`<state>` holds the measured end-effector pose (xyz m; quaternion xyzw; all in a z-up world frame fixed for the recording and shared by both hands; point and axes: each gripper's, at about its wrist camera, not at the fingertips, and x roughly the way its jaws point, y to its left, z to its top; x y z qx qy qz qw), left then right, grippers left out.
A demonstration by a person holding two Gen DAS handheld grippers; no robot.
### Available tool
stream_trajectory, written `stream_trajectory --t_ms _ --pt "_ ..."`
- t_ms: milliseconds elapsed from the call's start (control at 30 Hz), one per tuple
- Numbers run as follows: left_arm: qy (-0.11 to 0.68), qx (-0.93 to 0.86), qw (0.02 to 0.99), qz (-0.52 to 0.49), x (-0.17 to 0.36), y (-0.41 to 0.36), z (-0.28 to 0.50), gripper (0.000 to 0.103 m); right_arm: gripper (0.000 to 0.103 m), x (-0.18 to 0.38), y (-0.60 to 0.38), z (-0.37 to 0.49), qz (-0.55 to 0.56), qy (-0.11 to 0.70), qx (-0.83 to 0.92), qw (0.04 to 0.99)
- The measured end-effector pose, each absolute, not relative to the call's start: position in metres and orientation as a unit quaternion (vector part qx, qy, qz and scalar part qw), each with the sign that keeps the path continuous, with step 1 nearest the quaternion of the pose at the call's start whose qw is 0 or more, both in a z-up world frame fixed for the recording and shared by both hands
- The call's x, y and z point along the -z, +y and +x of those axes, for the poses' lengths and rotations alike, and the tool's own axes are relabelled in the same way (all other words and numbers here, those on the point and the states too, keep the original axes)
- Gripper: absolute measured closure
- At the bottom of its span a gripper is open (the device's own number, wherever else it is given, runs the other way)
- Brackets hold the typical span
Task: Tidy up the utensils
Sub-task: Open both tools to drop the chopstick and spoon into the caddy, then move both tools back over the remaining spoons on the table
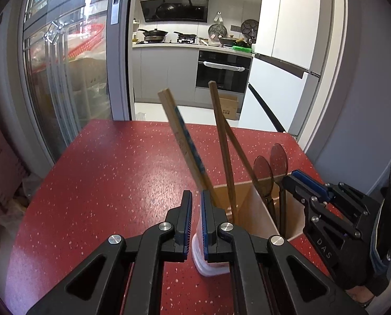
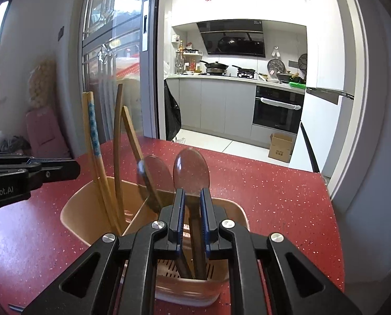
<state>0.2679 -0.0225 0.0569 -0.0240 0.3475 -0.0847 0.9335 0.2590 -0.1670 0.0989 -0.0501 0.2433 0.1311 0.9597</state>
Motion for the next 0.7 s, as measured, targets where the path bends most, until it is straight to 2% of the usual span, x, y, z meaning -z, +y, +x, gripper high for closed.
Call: stream_trajectory --t_ms 33,100,133,267,467,700 --pt "0.349 0.084 0.933 -0.024 -0.056 -0.021 0.266 0.068 0.086 -0.099 -0.166 0.259 -0.051 0.248 -0.133 0.958" --pt "0.353 0.084 0.931 -0.027 -0.056 -0.019 0.261 0.068 0.071 -0.101 -0.168 0.258 -0.047 0.252 -0.134 0.957" --pt "0.355 0.083 0.931 -0.027 -0.056 -0.017 0.260 0.068 0.069 -0.103 -0.170 0.256 -0.041 0.252 -0.133 0.958" --pt "0.360 0.080 0.929 -0.026 -0.058 -0.014 0.250 0.068 0.067 -0.113 -0.177 0.247 -0.020 0.256 -0.131 0.957" --pt "0.383 0.079 0.920 -0.013 -0.053 -0.012 0.233 0.068 0.052 -0.120 -0.185 0.222 0.010 0.280 -0.135 0.951" --pt "0.411 0.083 0.908 -0.005 -0.045 -0.012 0.207 0.068 0.048 -0.089 -0.201 0.191 0.077 0.364 -0.116 0.921"
